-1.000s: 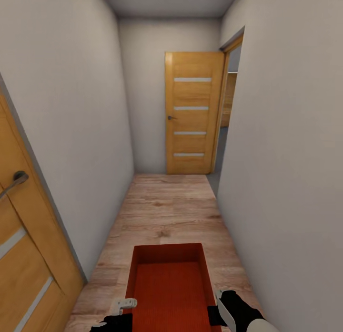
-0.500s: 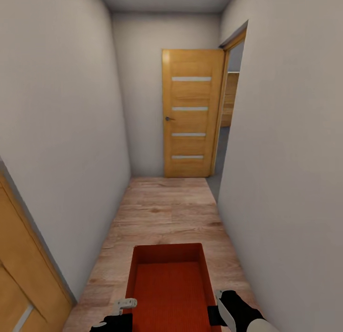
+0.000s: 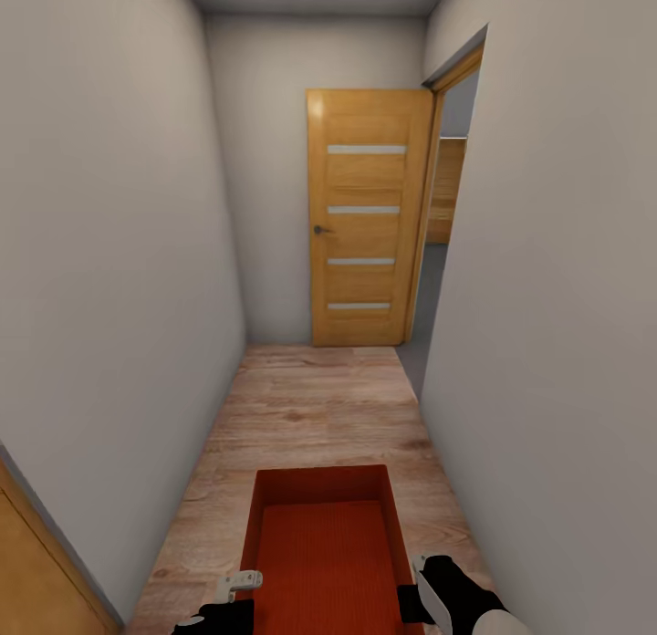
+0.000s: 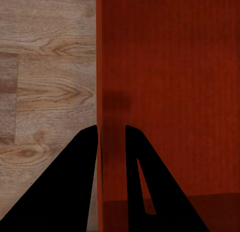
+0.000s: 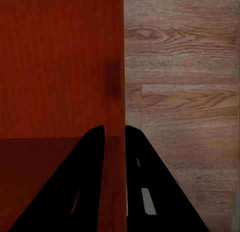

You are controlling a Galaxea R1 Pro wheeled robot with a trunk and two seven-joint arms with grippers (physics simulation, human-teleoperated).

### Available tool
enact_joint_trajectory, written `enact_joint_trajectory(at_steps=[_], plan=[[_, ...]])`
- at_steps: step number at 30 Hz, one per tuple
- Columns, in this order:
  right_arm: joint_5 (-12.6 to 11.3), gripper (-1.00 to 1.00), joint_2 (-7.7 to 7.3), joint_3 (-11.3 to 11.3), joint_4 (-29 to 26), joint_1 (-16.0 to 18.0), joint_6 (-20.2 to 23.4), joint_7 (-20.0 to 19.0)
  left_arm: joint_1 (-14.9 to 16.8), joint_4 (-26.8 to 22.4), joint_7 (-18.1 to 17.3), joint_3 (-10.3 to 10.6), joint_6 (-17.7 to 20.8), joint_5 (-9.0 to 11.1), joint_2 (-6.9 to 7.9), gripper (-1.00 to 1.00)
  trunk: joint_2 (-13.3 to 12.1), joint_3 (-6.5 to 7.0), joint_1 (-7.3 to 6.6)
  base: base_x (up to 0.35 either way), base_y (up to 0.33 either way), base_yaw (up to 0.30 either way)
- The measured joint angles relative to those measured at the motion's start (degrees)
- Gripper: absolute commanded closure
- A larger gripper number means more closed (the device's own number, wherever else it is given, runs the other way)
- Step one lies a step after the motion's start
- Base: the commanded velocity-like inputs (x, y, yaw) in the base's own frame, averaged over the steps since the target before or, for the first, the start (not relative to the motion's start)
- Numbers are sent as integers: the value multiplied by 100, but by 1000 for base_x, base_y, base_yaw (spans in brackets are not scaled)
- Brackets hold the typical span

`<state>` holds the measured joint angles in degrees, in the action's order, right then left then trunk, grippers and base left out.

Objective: Move the two storage containers from the living room to the garage. In the garage, place one container on the floor and stack the other container on top of it (either order is fine).

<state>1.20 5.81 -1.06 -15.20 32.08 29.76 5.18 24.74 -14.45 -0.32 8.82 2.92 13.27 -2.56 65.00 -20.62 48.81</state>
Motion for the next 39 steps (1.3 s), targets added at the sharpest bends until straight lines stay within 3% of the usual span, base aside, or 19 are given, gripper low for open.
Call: enact_joint_trajectory(at_steps=[16, 39], plan=[[-5, 100, -1, 6, -1, -1, -9, -2, 1, 1, 0, -1, -10, -1, 0, 100, 0, 0, 0, 338, 46, -29], [-2, 100, -1, 3, -1, -1, -2, -2, 1, 2, 0, -1, -3, 0, -1, 100, 0, 0, 0, 336, 139, -65]])
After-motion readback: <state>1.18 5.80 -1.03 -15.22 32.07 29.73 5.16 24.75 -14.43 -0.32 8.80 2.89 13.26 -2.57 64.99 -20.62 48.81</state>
